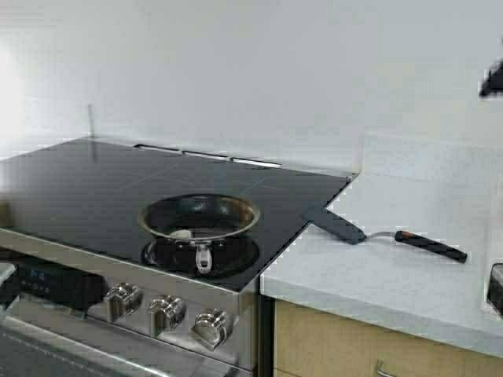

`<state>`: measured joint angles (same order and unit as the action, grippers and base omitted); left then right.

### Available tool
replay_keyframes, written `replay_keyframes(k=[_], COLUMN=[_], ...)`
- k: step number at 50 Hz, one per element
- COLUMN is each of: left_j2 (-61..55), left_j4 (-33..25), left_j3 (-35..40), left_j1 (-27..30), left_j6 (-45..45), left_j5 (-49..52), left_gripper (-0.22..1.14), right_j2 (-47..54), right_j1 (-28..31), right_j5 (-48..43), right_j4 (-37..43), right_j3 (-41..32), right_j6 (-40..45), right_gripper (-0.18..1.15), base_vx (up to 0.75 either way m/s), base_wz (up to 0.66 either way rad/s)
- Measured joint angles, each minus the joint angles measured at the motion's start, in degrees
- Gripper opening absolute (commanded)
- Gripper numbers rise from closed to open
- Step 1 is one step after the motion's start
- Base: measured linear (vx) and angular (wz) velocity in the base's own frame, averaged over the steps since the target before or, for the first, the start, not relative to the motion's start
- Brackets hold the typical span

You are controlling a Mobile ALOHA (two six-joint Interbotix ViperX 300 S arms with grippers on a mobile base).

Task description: Add oil to the pan and cook the shrimp and serve it

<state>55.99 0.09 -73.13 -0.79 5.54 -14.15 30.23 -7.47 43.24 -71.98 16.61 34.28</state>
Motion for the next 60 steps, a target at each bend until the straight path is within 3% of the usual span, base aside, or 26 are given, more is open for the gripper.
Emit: replay_keyframes(k=[16, 28, 32, 40, 43, 55, 60], left_j2=[-0.3, -0.8, -0.8, -0.8, -0.8, -0.8, -0.8], left_j4=[0.0, 0.0, 0.0, 0.0, 0.0, 0.0, 0.0], left_j3=[0.0, 0.0, 0.0, 0.0, 0.0, 0.0, 0.0], left_j1=[-0.1, 0.0, 0.0, 0.0, 0.0, 0.0, 0.0], left_j6=[-0.2, -0.2, -0.2, -0.2, -0.2, -0.2, -0.2], left_j5=[0.0, 0.0, 0.0, 0.0, 0.0, -0.1, 0.0], left_gripper=[0.03, 0.03, 0.03, 0.03, 0.03, 0.03, 0.03], right_j2=[13.5, 15.6, 15.6, 15.6, 15.6, 15.5, 13.8], right_j1=[-0.6, -0.7, -1.1, -2.1, -2.5, -4.6, -4.9], right_j5=[-0.2, -3.7, -5.2, -7.6, -7.6, -9.2, -11.8], right_j4=[-0.1, -0.2, 0.0, 4.4, 7.5, 23.2, 28.4], right_j3=[-8.8, -10.9, -11.2, -11.3, -11.7, -12.8, -12.9], right_j6=[-0.4, -0.7, -0.6, -2.5, -5.1, -19.0, -20.7], right_gripper=[0.05, 0.08, 0.24, 0.88, 1.03, 1.03, 1.03], base_vx=[0.0, 0.0, 0.01, 0.0, 0.0, 0.0, 0.0], base_wz=[0.0, 0.0, 0.01, 0.0, 0.0, 0.0, 0.0])
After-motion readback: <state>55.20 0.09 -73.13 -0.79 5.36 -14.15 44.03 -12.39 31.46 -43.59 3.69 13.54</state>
